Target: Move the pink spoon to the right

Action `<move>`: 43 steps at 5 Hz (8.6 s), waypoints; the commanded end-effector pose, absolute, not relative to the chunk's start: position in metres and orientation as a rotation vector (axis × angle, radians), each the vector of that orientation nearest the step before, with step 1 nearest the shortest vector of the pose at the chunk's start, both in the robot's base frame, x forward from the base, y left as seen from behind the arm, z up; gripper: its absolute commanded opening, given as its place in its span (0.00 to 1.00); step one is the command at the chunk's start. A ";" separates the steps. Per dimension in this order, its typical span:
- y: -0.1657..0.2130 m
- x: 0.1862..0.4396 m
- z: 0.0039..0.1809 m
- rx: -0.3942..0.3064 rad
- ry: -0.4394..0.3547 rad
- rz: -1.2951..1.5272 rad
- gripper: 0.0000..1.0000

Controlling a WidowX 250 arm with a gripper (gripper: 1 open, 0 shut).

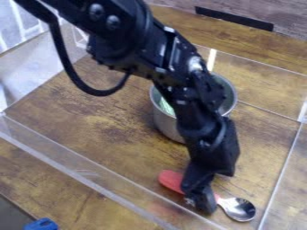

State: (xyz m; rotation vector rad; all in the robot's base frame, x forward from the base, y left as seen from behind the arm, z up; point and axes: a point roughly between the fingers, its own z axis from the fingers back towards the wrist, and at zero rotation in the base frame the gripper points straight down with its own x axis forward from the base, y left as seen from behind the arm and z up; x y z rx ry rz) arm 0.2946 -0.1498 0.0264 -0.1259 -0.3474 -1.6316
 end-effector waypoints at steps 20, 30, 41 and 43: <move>-0.119 0.293 0.081 -0.347 -0.361 -1.440 1.00; -0.069 0.321 0.140 -0.202 -0.370 -1.253 1.00; -0.115 0.305 0.031 -0.353 -0.522 -1.295 0.00; -0.139 0.292 0.032 -0.388 -0.533 -1.205 0.00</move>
